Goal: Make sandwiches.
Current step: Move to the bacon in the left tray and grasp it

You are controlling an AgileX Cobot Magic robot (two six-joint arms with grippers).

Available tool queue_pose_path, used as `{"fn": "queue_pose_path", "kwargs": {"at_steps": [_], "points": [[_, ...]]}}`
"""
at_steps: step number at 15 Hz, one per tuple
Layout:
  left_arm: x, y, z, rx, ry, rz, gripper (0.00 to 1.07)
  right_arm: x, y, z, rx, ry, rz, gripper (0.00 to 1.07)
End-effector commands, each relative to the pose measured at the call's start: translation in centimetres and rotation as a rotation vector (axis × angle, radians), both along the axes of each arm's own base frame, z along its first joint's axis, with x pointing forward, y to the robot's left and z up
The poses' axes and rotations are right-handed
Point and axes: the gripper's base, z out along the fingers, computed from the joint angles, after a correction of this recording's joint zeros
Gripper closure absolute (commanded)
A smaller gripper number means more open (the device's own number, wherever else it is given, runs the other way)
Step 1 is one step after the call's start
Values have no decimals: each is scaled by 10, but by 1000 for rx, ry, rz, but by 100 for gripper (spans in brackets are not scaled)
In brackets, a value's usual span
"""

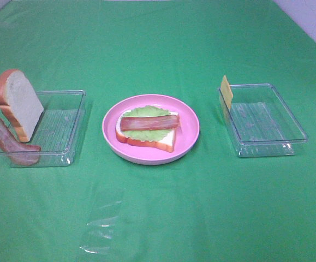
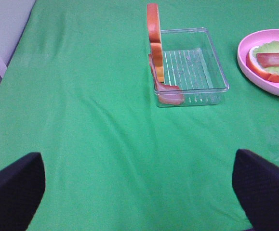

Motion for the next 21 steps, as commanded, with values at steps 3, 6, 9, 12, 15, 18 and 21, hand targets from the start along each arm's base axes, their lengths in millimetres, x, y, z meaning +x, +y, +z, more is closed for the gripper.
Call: {"fn": "queue_pose_path", "kwargs": {"at_steps": [3, 6, 9, 12, 15, 18, 21], "points": [[0, 0, 0, -5, -4, -2, 9, -5, 0, 0, 1, -39, 8, 20], [0, 0, 0, -5, -4, -2, 9, -5, 0, 0, 1, -39, 8, 20], [0, 0, 0, -5, -4, -2, 9, -5, 0, 0, 1, -39, 8, 20], [0, 0, 0, -5, -4, -2, 9, -5, 0, 0, 1, -39, 8, 20], [0, 0, 0, -5, -4, -2, 9, -5, 0, 0, 1, -39, 8, 20], [0, 0, 0, -5, -4, -2, 9, -5, 0, 0, 1, -39, 8, 20], [0, 0, 0, -5, -4, -2, 9, -5, 0, 0, 1, -39, 8, 20]]}}
